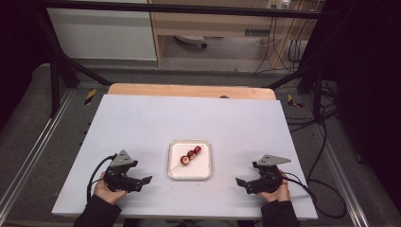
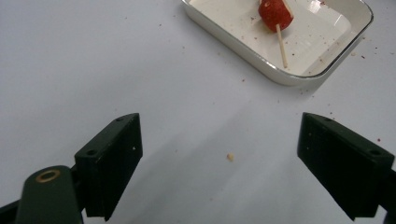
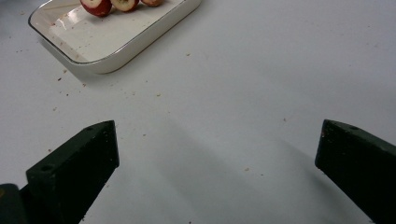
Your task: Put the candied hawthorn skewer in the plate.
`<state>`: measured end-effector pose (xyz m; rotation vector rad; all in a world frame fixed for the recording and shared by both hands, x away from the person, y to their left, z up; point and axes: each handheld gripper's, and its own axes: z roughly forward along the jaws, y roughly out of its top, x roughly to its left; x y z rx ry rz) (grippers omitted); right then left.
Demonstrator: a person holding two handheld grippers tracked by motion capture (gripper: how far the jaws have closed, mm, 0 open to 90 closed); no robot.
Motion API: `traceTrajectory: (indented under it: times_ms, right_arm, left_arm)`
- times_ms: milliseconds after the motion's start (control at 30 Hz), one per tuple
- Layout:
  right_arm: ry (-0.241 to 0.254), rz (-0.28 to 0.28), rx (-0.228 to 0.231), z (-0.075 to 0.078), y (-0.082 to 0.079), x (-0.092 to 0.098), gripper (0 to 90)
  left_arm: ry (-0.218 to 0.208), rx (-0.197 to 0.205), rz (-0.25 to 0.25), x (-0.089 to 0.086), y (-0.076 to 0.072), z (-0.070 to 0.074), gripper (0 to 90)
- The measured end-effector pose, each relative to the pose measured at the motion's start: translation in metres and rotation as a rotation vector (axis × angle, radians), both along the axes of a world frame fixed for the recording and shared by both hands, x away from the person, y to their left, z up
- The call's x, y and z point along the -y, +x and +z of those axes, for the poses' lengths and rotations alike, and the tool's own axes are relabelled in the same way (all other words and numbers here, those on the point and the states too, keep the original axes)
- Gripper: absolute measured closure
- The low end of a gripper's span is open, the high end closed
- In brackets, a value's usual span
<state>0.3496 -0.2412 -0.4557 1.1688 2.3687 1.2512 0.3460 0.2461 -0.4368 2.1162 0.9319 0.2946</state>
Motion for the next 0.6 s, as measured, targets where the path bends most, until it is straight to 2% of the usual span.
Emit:
traceTrajectory:
  times_ms: [167,300,600]
  right_arm:
    - [-0.003,0.002,-0.005,0.000,0.000,0.000,0.3]
    - [-0.005,0.003,-0.005,-0.001,0.000,0.000,0.3]
    - [-0.007,0.008,-0.006,-0.001,0.000,0.000,0.3]
  left_arm:
    - [-0.010,-0.001,0.032,-0.018,-0.004,-0.011,14.1]
    - [-0.013,0.001,0.043,-0.027,-0.006,-0.015,14.1]
    - [-0.005,0.009,0.044,-0.028,-0.007,-0.018,14.1]
